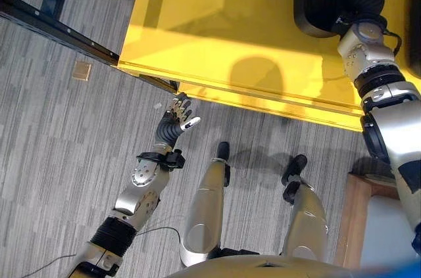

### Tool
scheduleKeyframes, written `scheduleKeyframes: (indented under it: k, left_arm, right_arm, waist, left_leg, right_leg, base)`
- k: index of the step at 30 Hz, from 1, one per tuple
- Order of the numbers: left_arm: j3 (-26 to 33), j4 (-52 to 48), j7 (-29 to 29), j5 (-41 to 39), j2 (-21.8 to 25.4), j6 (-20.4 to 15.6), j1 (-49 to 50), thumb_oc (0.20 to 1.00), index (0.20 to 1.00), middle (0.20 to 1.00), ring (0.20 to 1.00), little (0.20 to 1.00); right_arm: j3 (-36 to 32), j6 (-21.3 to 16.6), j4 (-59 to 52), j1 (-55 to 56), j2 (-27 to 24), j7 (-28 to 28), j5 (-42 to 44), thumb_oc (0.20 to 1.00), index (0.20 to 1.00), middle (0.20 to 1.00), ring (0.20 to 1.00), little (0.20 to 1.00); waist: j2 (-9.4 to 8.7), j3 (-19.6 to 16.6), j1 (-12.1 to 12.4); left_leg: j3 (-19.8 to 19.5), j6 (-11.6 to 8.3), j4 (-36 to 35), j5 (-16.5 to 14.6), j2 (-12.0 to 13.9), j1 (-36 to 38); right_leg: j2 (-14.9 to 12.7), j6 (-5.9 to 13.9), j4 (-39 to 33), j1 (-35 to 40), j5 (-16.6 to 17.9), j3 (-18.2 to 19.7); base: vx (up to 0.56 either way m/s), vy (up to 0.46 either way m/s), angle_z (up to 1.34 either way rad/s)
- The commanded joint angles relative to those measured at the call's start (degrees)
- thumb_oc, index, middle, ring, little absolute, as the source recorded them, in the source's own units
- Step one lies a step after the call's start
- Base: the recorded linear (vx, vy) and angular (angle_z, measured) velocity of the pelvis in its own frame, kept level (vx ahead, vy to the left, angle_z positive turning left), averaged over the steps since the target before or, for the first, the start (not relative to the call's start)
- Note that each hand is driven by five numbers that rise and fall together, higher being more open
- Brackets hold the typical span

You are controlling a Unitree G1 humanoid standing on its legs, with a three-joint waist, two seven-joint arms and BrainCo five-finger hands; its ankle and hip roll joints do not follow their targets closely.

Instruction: Move parts from the plastic box to the shelf.

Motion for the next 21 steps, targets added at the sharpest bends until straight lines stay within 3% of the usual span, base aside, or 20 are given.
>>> scheduleKeyframes:
  k: [1,21]
  left_arm:
    - [0.1,-2.9,0.9,0.1,0.5,-3.6,0.0,1.0,1.0,1.0,1.0,1.0]
    - [-0.2,-2.1,3.0,0.0,-0.3,-4.0,-0.7,1.0,1.0,1.0,1.0,1.0]
  right_arm:
    - [-0.6,-3.4,-2.1,-0.9,-0.6,-0.1,3.1,0.2,0.2,0.2,0.2,0.2]
    - [-4.3,-6.5,-10.1,6.3,5.7,-3.1,2.5,0.2,0.2,0.2,0.2,0.2]
  waist:
    - [-1.37,-0.6,1.1]
    - [-0.96,0.8,-0.1]
  left_leg:
    - [2.6,0.82,-3.1,2.7,-1.0,-1.1]
    - [2.7,0.68,-2.9,3.0,-0.7,-1.2]
  right_leg:
    - [1.6,1.06,8.3,2.5,-8.1,2.8]
    - [1.7,1.07,8.9,2.1,-7.8,3.0]
  base:
    - [0.0,0.0,0.0]
    - [0.0,0.0,0.0]
